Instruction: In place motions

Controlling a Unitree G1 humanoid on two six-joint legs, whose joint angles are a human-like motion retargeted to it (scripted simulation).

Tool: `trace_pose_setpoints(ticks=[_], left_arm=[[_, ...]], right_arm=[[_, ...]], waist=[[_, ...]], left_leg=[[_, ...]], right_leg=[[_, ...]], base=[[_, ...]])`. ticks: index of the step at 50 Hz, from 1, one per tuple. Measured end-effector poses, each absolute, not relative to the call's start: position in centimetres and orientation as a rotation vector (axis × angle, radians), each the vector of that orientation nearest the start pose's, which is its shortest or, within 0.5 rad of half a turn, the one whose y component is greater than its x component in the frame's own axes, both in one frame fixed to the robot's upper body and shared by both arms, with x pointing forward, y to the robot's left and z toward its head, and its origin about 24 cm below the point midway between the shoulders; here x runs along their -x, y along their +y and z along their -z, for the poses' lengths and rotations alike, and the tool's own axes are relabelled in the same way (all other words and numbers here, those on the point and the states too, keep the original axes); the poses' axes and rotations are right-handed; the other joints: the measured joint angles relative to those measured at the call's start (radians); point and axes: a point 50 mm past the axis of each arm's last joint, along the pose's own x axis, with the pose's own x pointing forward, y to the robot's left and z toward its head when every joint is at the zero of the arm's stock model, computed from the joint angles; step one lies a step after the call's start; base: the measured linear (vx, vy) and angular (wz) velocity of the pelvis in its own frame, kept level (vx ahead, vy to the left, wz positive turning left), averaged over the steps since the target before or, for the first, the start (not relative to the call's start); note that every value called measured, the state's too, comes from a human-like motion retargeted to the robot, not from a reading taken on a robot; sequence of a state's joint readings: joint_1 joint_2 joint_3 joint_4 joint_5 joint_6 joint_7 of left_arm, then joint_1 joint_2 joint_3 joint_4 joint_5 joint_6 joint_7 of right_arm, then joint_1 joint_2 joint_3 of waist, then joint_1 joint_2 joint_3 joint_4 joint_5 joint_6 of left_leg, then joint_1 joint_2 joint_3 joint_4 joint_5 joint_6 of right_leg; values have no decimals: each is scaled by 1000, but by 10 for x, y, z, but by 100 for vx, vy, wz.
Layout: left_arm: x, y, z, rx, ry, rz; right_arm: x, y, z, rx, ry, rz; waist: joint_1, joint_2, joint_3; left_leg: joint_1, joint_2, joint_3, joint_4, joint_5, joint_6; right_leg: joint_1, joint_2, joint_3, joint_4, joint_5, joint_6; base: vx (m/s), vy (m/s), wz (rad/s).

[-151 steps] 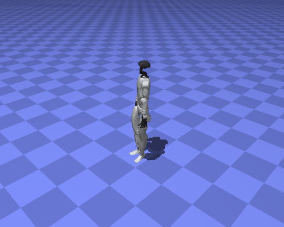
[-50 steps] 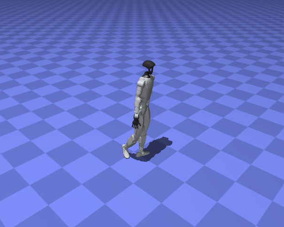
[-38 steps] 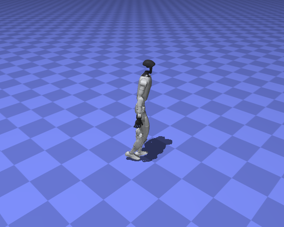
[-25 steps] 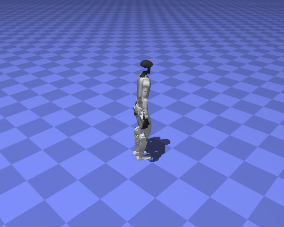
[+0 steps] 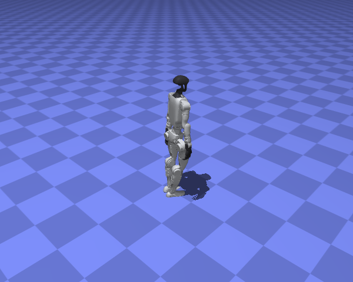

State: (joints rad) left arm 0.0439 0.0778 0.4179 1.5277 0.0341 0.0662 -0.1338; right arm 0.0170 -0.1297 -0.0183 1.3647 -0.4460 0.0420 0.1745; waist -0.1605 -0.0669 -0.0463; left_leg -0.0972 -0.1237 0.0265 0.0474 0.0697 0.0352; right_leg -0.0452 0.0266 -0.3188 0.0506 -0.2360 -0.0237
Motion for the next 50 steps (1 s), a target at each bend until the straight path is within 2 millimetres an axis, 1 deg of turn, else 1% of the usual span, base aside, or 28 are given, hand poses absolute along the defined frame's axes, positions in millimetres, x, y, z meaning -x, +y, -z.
trace_pose_setpoints(ticks=[10, 17, 22, 28, 39, 45, 47, 50], left_arm=[[16, 179, 180, 345, 1612, -281], [20, 184, 179, 327, 1623, -288], [19, 186, 179, 319, 1620, -291], [15, 185, 180, 312, 1610, -276], [13, 174, 181, 275, 1624, -202], [11, 171, 180, 244, 1650, -139], [7, 174, 180, 212, 1647, -101], [-5, 182, 180, 148, 1624, -55]], right_arm=[[-31, -202, 178, 322, 1519, -292], [-24, -200, 179, 317, 1545, -298], [-21, -197, 179, 316, 1553, -313], [-23, -199, 179, 325, 1543, -319], [-34, -205, 177, 333, 1494, -298], [-41, -206, 176, 348, 1472, -307], [-44, -207, 176, 353, 1461, -312], [-48, -207, 175, 364, 1437, -318]], waist=[[3, 24, -9], [-1, 35, -19], [-4, 34, -24], [-5, 33, -27], [-38, 42, -32], [-78, 65, -23], [-101, 77, -18], [-137, 95, -7]], left_leg=[[4, 5, -2, 1, -24, 9], [10, 10, 3, -3, -30, 13], [12, 6, 2, -1, -34, 17], [16, -2, 8, -2, -32, 27], [23, -16, 45, -24, -32, 59], [32, 2, 131, -49, -40, 69], [34, 14, 169, -60, -43, 68], [36, 34, 239, -77, -51, 68]], right_leg=[[-2, 9, 13, 10, 11, -2], [-1, 17, 22, 8, 24, -3], [-2, 15, 26, 8, 36, -1], [-4, 9, 40, 15, 47, 0], [-46, -3, 97, 54, 78, 3], [-101, 7, 158, 91, 113, 4], [-128, 21, 186, 111, 118, 3], [-167, 47, 227, 135, 121, -5]], base=[[1, 7, -8], [3, 5, -6], [0, 0, 0], [3, 3, -5], [0, 7, -21], [-15, 12, -78], [-23, 12, -112], [-27, 15, -128]])
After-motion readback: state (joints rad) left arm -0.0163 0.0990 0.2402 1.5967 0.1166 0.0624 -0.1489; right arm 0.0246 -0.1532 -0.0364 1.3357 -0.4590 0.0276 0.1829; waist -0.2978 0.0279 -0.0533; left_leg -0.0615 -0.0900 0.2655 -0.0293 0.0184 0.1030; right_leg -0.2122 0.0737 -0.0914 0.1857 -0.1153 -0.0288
